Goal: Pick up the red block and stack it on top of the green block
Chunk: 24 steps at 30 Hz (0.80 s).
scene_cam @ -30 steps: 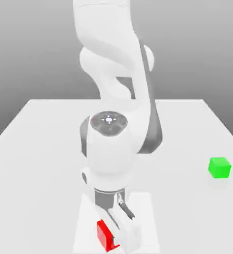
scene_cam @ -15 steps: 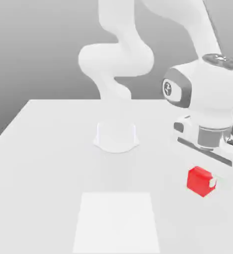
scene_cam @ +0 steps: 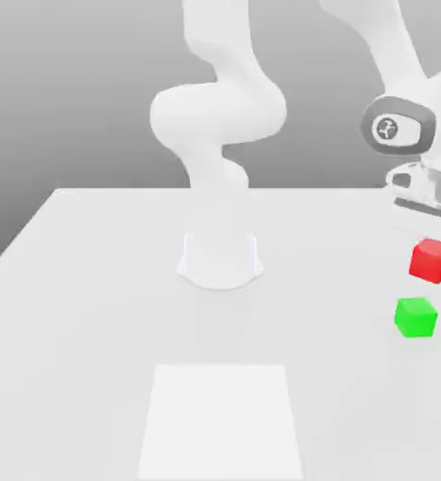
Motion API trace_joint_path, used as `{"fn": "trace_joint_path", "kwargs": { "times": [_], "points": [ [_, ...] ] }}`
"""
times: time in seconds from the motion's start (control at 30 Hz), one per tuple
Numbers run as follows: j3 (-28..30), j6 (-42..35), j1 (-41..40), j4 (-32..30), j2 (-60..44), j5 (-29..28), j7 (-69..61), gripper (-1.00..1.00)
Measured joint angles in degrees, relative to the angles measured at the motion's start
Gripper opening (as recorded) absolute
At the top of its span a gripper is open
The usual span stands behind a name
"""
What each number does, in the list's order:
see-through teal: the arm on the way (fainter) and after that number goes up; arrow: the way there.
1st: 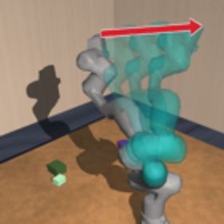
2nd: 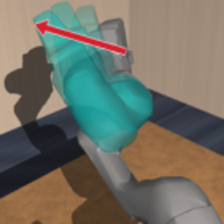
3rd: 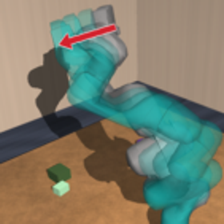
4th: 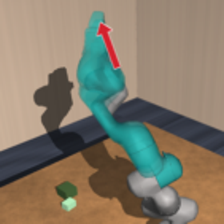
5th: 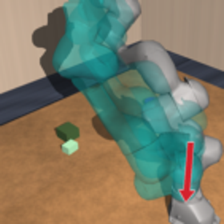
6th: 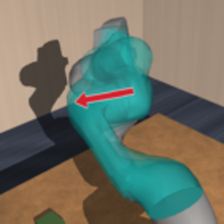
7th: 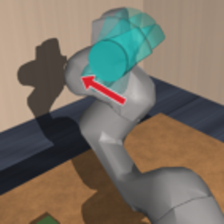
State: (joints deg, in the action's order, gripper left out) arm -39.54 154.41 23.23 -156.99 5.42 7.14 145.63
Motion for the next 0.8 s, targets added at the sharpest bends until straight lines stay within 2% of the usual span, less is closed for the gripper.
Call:
{"fn": "trace_joint_path", "kwargs": {
  "times": [0.2,0.37,0.77,0.8],
  "points": [
    [-0.73,2.48,-1.36,0.13,-2.22,-3.73,2.64,-1.0],
    [-0.94,4.53,-2.62,0.22,-5.02,-8.95,6.33,-1.0],
    [6.39,9.06,0.92,0.68,-14.16,-24.84,17.78,-1.0],
    [7.14,9.38,1.41,0.72,-14.86,-25.76,18.47,1.0]
  ]
}}
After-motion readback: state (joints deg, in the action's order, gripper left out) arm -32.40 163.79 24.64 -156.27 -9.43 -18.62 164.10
